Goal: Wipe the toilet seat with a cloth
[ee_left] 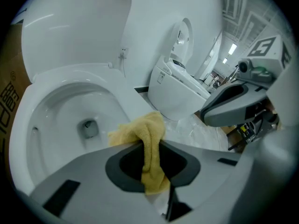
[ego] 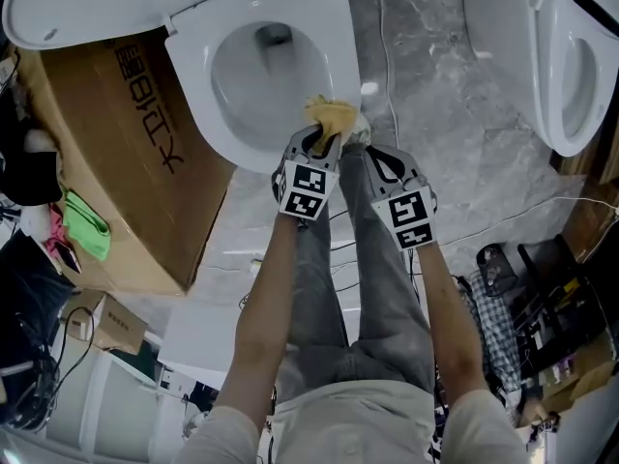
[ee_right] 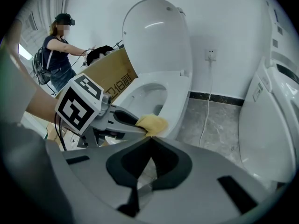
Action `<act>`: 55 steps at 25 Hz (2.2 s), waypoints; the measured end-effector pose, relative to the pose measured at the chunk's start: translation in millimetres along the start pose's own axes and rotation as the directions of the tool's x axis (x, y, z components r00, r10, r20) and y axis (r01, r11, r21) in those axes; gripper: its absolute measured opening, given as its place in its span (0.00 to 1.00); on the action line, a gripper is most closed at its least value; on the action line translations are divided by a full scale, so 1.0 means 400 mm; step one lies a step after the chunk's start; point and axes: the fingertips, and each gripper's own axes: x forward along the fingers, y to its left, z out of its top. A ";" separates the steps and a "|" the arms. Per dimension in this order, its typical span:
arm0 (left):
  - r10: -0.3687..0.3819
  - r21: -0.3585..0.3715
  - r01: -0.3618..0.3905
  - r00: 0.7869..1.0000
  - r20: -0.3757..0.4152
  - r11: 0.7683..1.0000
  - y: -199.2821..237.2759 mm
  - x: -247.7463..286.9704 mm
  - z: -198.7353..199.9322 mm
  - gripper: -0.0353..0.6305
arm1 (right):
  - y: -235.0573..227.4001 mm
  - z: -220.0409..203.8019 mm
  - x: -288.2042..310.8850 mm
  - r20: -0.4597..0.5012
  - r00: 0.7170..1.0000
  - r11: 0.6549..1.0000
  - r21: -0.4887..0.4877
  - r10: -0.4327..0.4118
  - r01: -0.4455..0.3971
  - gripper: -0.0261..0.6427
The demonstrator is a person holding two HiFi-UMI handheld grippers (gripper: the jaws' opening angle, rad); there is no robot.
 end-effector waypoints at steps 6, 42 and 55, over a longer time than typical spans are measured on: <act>-0.007 0.033 0.007 1.000 -0.003 0.999 0.009 0.020 0.046 0.18 | -0.013 0.019 0.007 0.008 1.000 1.000 0.021 -0.015 0.015 0.05; -0.053 0.233 0.048 0.998 0.017 0.971 0.142 0.121 0.337 0.18 | -0.136 0.187 0.078 0.068 0.989 0.987 0.110 -0.129 0.121 0.05; -0.041 0.232 0.030 0.998 0.041 0.972 0.203 0.130 0.409 0.18 | -0.161 0.255 0.097 0.101 0.983 0.981 0.134 -0.156 0.142 0.05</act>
